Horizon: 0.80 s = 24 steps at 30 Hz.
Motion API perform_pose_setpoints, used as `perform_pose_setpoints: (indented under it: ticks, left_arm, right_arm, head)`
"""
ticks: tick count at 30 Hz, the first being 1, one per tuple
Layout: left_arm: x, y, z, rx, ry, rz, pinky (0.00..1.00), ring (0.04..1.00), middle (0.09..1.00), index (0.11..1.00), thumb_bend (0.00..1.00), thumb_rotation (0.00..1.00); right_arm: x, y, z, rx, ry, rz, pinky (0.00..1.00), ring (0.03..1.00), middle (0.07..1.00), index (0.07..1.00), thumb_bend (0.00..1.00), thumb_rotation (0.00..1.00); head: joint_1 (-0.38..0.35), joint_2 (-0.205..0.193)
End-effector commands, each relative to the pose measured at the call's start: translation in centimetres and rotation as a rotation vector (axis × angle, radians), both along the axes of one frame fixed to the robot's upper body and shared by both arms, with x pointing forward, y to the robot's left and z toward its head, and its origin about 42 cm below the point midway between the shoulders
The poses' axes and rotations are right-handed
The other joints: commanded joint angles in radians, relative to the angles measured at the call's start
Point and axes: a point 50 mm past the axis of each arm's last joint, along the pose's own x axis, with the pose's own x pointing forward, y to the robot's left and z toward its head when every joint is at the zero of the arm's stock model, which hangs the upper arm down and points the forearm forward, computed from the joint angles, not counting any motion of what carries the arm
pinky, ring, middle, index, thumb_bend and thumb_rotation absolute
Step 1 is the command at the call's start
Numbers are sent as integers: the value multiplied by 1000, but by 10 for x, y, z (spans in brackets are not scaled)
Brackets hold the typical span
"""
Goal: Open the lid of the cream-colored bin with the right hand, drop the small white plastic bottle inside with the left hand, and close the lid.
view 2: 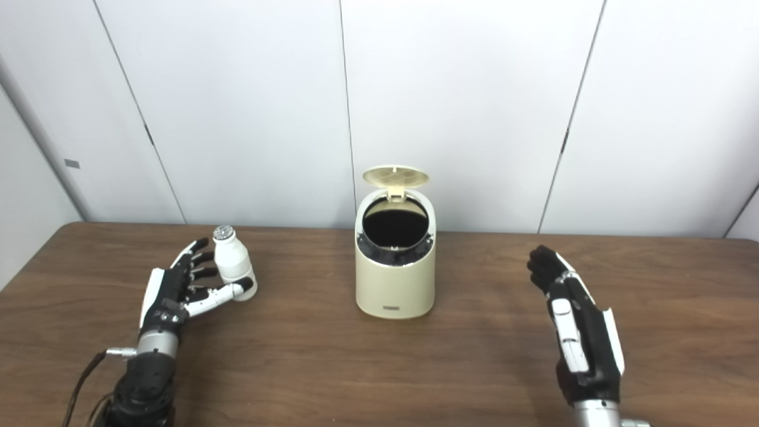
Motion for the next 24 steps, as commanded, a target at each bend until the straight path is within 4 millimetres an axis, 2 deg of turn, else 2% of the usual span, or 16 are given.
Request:
perform_pose_setpoints:
  ticks: [1, 5, 11, 16, 24]
  left_arm:
    - [12, -2, 16, 5, -62, 2, 623, 775, 855, 925, 1000, 227]
    - [16, -4, 15, 11, -59, -3, 690, 820, 878, 933, 1000, 231]
    - [22, -8, 15, 40, -67, -40, 720, 843, 896, 942, 1000, 257]
    - [27, -10, 15, 65, -65, -64, 659, 791, 863, 910, 1000, 286]
    - [30, -20, 17, 133, -75, -125, 704, 804, 839, 857, 1000, 268]
  right_arm:
    - [2, 1, 16, 1, -65, 8, 890, 861, 852, 833, 138, 788]
    - [1, 0, 17, 1, -68, 8, 887, 855, 849, 829, 138, 799]
    - [1, -1, 16, -4, -66, 7, 886, 855, 849, 830, 128, 805]
    - [0, -1, 15, 0, -61, 4, 885, 857, 853, 836, 134, 805]
    - [-1, -2, 13, 5, -58, -4, 869, 852, 849, 830, 134, 792]
  head:
    - [0, 0]
    - [-3, -1]
    - [-4, -2]
    - [-9, -2]
    - [-13, -2]
